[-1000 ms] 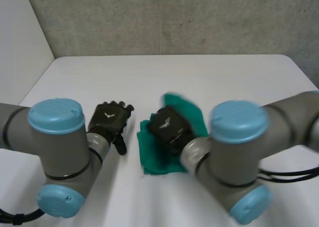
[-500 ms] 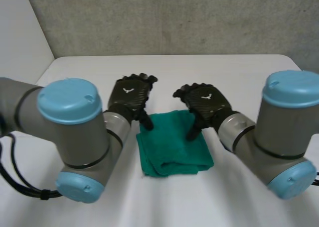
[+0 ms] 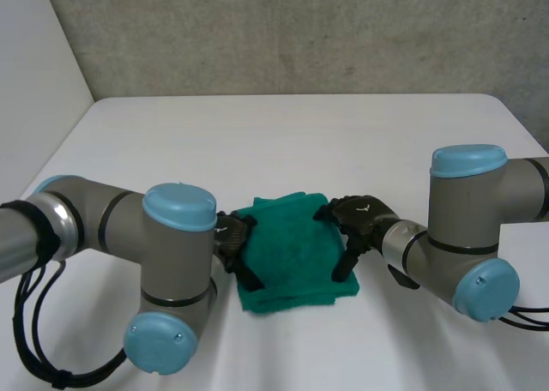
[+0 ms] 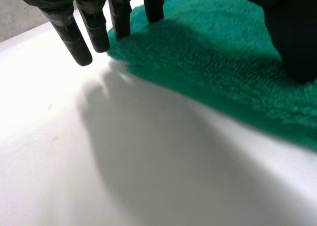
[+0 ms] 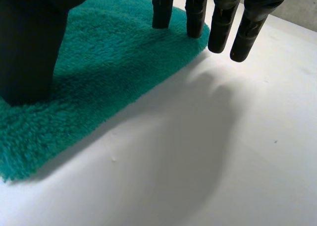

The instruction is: Fold the towel.

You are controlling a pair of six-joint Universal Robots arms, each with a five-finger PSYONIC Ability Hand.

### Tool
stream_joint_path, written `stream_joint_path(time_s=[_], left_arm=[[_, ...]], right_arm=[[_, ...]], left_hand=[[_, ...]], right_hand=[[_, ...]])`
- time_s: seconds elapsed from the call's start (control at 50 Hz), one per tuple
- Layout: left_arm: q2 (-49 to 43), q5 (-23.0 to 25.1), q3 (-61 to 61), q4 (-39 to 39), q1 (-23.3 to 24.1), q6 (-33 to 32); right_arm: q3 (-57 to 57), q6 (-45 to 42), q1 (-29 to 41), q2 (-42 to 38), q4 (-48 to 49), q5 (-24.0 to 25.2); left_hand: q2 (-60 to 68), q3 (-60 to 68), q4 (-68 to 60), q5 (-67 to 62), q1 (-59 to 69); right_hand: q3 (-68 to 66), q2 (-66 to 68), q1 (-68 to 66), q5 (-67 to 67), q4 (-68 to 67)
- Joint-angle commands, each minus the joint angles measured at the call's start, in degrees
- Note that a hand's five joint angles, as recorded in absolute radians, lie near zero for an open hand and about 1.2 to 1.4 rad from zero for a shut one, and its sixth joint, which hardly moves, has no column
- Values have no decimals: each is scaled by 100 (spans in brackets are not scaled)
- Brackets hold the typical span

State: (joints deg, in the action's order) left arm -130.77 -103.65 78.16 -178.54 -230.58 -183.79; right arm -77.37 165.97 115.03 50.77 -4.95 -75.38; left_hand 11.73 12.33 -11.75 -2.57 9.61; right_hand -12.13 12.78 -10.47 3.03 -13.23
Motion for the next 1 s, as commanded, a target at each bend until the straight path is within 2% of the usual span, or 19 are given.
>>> stream_joint_path(time_s=[0.02,0.08,0.1,0.16,0.24,0.26,0.36,0.52,0.58,0.86,1.0], left_arm=[[394,64,138,-15,13,-166],[605,73,112,-32,39,-166],[692,73,94,-32,57,-166],[1202,73,-29,-32,31,-166],[1817,56,-231,-6,-127,-140],[1931,55,-266,3,-180,-131],[2764,108,-450,379,-873,-105],[3470,749,-504,1118,-1629,132],[3567,872,-425,1189,-1744,290],[3585,926,-152,1137,-1683,458],[3716,855,76,716,-1648,440]], right_arm=[[2,-170,2,73,3,-38],[11,-170,-7,214,20,-109],[20,-144,-33,649,90,-344],[46,-109,-42,1057,292,-644],[55,102,-77,1856,652,-1320],[64,180,-95,2145,714,-1557],[134,216,-454,2710,741,-1928],[160,181,-701,3185,355,-1937],[169,190,-710,3238,196,-1928],[-94,155,-622,3431,178,-1902],[-217,146,-587,3449,319,-1919]], left_hand=[[-168,-228,170,252,43],[-152,-211,154,235,60],[-168,-228,170,252,43],[-169,-228,170,252,43],[-169,-228,170,252,43],[-169,-228,170,252,43],[-169,-228,170,252,43],[-168,-228,170,252,43],[-169,-228,170,252,43],[-169,-228,170,252,43],[-169,-228,170,252,43]], right_hand=[[213,-278,47,-303,323],[213,-278,47,-303,323],[213,-278,47,-303,323],[213,-278,47,-303,323],[213,-278,47,-303,323],[213,-278,47,-303,323],[213,-278,47,-303,323],[213,-278,47,-303,323],[213,-278,47,-303,323],[213,-278,47,-303,323],[213,-278,47,-303,323]])
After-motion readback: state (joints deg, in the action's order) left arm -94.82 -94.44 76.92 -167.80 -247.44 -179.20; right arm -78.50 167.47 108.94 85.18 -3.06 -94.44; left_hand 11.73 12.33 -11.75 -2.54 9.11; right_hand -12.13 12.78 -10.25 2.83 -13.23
